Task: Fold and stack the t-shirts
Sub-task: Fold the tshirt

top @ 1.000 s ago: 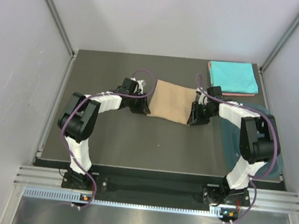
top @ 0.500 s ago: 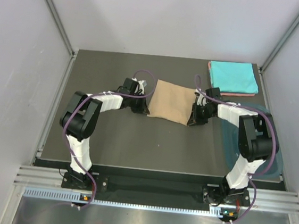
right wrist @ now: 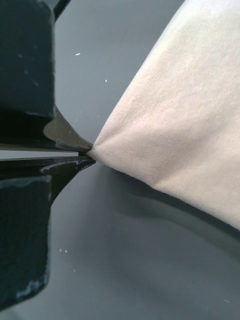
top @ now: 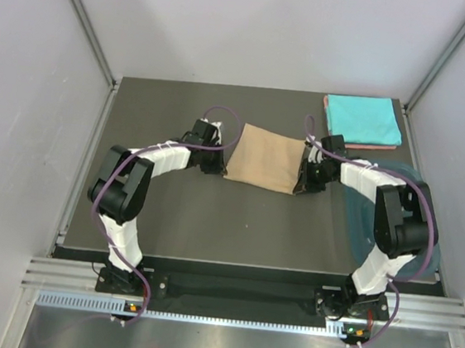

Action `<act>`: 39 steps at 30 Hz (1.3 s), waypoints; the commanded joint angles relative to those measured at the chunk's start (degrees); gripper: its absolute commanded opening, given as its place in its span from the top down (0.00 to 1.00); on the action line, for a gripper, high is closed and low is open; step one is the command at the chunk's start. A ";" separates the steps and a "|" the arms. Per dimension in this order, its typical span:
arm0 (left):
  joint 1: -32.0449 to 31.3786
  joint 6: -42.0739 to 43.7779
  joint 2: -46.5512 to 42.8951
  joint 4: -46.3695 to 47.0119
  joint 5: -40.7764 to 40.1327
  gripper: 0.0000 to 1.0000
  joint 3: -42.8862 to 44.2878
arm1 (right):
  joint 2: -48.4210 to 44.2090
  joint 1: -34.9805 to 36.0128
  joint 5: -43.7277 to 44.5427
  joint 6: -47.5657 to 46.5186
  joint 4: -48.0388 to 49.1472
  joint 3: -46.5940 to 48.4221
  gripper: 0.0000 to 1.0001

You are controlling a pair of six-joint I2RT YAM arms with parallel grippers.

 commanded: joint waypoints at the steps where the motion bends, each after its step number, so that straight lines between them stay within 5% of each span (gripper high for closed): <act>1: 0.81 0.77 -3.70 -4.48 -7.76 1.00 -0.98 | -3.78 -0.20 3.34 -1.53 -2.42 -0.18 1.00; 19: -1.91 -5.38 -10.55 -7.64 0.32 0.96 -14.07 | -10.82 4.19 2.02 1.71 -4.00 -9.49 0.96; 23: -3.93 -8.02 -14.60 -10.53 0.50 0.76 -14.70 | -13.89 4.63 3.25 3.82 -4.26 -11.25 0.79; 26: -4.72 -9.60 -15.48 -15.53 -4.58 0.68 -12.07 | -16.70 4.55 4.39 5.58 -6.19 -10.91 0.58; 30: -4.37 -8.82 -15.48 -23.63 -14.77 0.61 -5.13 | -17.24 4.11 6.59 4.97 -8.83 -4.24 0.43; 39: -4.28 -4.94 -10.04 -13.55 0.94 0.61 5.08 | -1.80 1.21 2.48 1.45 -5.06 14.04 0.32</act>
